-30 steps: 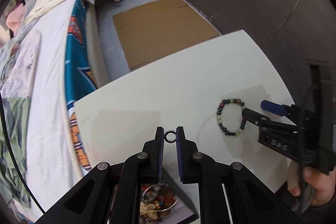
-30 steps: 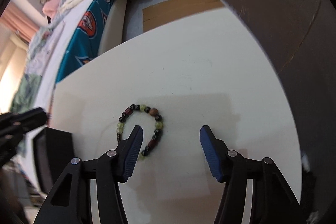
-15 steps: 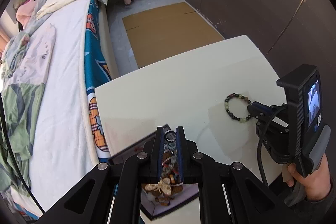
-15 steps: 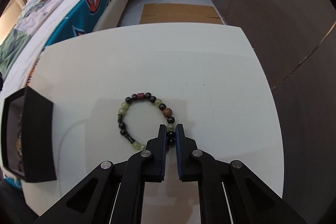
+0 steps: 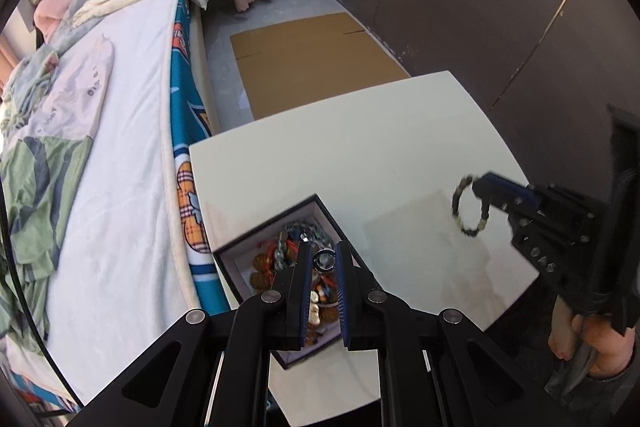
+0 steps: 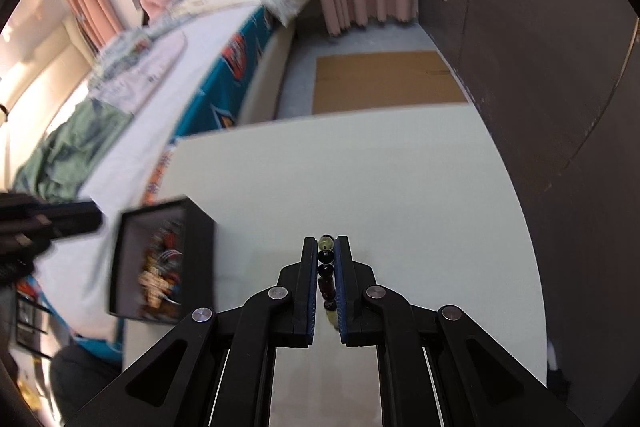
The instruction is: Organize jewelry
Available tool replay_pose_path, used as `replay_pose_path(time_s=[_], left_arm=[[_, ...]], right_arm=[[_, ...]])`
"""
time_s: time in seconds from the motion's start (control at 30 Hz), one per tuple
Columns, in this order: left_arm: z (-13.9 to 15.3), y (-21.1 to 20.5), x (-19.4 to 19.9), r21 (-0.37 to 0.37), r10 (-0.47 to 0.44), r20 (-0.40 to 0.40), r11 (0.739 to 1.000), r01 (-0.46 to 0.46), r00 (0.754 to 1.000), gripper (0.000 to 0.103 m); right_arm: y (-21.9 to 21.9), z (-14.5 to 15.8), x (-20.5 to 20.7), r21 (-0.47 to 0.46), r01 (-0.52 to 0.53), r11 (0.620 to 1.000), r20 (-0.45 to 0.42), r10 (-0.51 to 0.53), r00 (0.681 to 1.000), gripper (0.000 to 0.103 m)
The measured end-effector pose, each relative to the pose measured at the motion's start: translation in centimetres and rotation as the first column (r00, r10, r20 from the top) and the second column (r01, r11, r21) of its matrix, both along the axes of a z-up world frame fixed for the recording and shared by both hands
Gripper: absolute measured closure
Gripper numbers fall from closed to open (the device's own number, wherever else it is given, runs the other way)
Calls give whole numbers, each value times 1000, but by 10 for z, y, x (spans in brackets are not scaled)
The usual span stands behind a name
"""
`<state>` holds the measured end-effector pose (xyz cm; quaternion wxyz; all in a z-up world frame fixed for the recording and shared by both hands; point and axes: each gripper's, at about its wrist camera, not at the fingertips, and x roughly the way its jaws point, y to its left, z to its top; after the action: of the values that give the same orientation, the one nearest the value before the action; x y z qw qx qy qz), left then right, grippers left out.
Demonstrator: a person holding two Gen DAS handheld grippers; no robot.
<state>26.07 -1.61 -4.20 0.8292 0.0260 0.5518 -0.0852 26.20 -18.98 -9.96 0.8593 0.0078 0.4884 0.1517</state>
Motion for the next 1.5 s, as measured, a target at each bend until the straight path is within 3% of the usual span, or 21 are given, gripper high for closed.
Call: replay_pose_path(time_s=[0.2,0.27,0.3,0.33,0.37,0.67,0.8,0.87,0.9,0.93,1.0,1.37,1.5], left_arm=[[-6,12,1,-89,15,-59,996,-20,998,87],[-3,17,0,-89,22,-51,996,-27,998,67],[-1,21,-1,-88,31,-39,996,-34,999,46],[3,26,-3,-90,45,-19,995,-46,999,33],[7,31,-5,-94,57,1,994,-57,998,31],[19,71,-18,-93,134,24,987,-131,991,31],[23,81,-28,-94,150,30,985,-147,988,31],[27,85,-32,-95,156,37,984,-152,987,31],[30,88,-36,-99,170,49,981,-164,984,31],[32,91,-39,-111,177,58,979,-170,982,31],[37,95,-45,-148,198,73,971,-186,978,31],[55,88,-70,-197,235,166,960,-201,958,22],[63,79,-81,-181,232,212,964,-196,949,21]], right_arm=[[15,26,-8,96,-55,994,58,50,997,94],[21,29,-8,123,-75,990,63,67,996,94],[25,30,-8,137,-83,987,63,75,995,94],[28,31,-7,154,-93,984,63,84,994,94],[31,30,-6,162,-99,982,62,90,994,94],[70,23,-5,237,-177,955,51,170,984,94],[93,25,-7,295,-235,926,53,230,972,94],[104,24,-7,283,-235,930,55,228,972,93],[108,20,-5,259,-225,939,42,221,974,85],[110,17,-3,245,-215,945,21,216,976,59],[106,11,2,244,-171,955,-20,181,983,28],[58,36,-9,216,-123,969,-8,127,992,24],[42,46,-21,193,-102,976,6,102,995,23]])
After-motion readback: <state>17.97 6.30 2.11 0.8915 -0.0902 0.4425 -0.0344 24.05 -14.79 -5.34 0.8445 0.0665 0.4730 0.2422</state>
